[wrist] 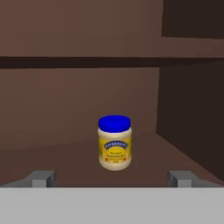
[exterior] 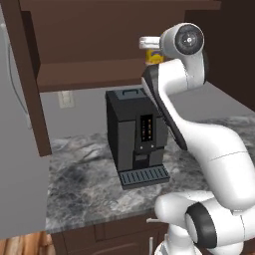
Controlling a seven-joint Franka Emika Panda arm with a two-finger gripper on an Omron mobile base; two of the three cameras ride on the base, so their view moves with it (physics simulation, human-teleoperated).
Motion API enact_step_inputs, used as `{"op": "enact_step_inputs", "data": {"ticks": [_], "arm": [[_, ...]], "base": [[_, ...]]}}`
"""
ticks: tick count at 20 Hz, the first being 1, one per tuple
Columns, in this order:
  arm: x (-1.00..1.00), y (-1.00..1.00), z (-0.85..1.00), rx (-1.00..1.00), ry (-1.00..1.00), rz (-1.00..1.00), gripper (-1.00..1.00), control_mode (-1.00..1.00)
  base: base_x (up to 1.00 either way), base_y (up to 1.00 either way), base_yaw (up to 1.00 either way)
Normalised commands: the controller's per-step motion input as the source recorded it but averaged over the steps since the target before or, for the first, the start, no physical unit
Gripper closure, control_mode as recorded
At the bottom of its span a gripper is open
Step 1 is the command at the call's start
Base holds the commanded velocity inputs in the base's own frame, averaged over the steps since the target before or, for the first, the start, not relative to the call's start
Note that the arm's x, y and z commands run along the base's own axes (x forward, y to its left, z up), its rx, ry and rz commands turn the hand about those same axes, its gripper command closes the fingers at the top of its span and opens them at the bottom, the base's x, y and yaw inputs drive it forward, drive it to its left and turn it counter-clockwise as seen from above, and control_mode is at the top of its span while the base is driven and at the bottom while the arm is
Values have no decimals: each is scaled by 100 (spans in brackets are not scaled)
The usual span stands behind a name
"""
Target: Move the oil and vinegar bottle and mayonnaise from the cabinet to the dining counter.
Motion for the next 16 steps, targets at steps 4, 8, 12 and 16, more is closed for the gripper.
{"op": "enact_step_inputs", "data": {"ticks": [4,8,12,16], "arm": [[53,-21,19,0,0,0,-100,-100],[56,-27,0,0,0,0,-100,-100],[38,-13,0,0,8,0,-100,-100],[16,-1,0,0,12,0,-100,-100]], "base": [[0,0,0],[0,0,0],[0,0,0],[0,0,0]]}}
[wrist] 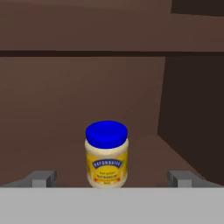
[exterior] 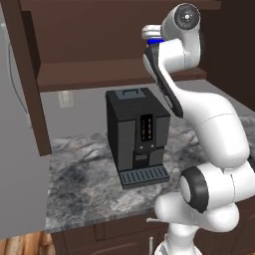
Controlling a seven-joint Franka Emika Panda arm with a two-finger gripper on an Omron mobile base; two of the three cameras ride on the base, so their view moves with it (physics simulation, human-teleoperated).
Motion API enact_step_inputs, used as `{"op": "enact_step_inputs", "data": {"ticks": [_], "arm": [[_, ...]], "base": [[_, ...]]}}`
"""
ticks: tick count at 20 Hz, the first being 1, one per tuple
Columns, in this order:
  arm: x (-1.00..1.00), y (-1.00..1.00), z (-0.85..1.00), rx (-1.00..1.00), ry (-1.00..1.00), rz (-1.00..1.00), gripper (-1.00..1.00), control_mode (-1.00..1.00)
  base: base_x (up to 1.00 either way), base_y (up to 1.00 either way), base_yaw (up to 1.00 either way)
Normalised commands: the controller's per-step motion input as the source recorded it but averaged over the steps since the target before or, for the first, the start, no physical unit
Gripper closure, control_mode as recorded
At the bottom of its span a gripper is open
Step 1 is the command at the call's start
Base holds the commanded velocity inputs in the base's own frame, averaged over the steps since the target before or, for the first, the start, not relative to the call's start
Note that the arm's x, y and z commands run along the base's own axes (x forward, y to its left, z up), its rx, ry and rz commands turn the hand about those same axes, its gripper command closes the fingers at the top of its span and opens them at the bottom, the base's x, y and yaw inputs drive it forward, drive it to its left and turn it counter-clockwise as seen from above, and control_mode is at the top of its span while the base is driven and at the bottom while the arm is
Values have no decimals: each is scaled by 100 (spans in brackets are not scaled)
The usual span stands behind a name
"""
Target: Move the oil and vinegar bottle and mayonnaise from the cabinet to the dining counter.
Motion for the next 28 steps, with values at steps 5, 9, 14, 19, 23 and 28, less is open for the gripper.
{"op": "enact_step_inputs", "data": {"ticks": [5,9,14,19,23,28], "arm": [[22,0,0,1,5,0,-100,-100],[29,-3,-14,0,0,0,-100,-100],[21,-10,-25,0,0,0,-100,-100],[21,-16,-22,0,0,0,-100,-100],[29,-8,-16,0,0,0,-100,-100],[43,0,-7,0,2,0,-100,-100]], "base": [[0,0,0],[0,0,0],[0,0,0],[0,0,0],[0,0,0],[0,0,0]]}}
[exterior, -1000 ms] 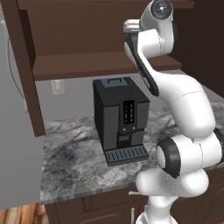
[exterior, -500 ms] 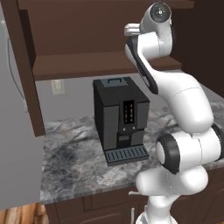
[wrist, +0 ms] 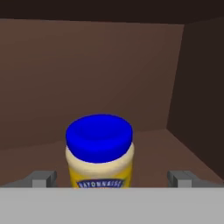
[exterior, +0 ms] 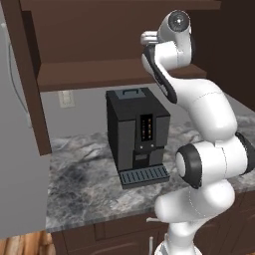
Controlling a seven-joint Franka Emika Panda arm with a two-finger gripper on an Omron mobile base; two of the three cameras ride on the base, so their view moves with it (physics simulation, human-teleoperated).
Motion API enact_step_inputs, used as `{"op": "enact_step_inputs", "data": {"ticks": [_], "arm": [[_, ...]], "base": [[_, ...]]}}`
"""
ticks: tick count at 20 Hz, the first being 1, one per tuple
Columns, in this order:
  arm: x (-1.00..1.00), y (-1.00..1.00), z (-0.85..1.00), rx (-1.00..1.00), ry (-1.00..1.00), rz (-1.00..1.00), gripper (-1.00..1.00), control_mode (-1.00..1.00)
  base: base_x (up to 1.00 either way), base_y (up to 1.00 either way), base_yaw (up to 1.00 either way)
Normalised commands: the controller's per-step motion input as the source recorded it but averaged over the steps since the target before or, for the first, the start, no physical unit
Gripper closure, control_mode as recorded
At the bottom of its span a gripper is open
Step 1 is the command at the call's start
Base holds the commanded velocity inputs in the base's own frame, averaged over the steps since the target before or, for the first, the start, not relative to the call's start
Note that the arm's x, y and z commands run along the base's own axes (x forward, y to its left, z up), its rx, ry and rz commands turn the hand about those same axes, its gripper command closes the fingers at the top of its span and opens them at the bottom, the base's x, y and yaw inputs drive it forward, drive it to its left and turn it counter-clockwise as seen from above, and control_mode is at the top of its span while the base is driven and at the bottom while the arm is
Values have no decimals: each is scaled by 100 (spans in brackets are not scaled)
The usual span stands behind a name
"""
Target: Move the oil and vinegar bottle and mayonnaise from the cabinet to the dining counter.
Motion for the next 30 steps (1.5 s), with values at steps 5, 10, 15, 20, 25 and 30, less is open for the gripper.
{"op": "enact_step_inputs", "data": {"ticks": [5,10,15,20,25,30], "arm": [[51,0,-1,0,5,0,-100,-100],[53,0,0,0,6,0,-100,-100],[51,0,0,0,5,0,-100,-100],[32,0,-6,0,2,0,100,-100],[-17,0,-1,0,-2,0,100,-100],[-93,1,0,0,-28,0,100,-100]], "base": [[0,0,0],[0,0,0],[0,0,0],[0,0,0],[0,0,0],[0,0,0]]}}
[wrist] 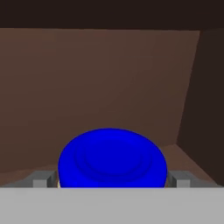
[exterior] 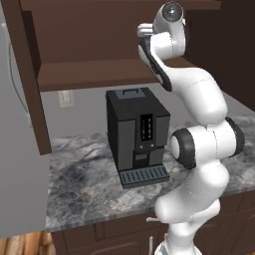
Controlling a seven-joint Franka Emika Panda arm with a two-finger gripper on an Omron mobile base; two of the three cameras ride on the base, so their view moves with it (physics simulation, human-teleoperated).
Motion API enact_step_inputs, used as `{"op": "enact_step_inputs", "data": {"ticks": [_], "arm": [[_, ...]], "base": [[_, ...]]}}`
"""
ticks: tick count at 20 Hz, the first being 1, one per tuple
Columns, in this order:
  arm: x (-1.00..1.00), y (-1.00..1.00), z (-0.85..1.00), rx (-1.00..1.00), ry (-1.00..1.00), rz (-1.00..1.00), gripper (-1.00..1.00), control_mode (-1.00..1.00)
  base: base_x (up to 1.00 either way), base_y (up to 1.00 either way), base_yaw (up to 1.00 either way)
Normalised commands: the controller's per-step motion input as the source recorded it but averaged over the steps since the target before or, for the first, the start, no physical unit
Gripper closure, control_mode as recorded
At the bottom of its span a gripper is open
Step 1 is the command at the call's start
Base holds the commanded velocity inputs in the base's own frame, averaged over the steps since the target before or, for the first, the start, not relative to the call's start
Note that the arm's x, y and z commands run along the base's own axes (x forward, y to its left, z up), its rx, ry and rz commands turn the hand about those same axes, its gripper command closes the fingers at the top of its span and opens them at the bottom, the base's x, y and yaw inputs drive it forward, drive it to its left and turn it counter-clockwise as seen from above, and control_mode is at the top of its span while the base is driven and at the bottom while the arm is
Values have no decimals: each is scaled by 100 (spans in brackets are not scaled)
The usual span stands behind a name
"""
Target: Move the oil and vinegar bottle and mayonnaise from the cabinet to the dining counter.
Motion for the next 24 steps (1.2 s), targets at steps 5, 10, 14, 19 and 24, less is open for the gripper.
{"op": "enact_step_inputs", "data": {"ticks": [5,10,14,19,24], "arm": [[-100,9,0,0,-30,0,100,-100],[-100,14,16,0,-5,0,100,-100],[-100,12,42,0,0,0,100,-100],[-100,10,54,0,3,-2,100,-100],[-100,7,7,0,14,-3,100,-100]], "base": [[0,0,0],[0,0,0],[0,0,0],[0,0,0],[0,0,0]]}}
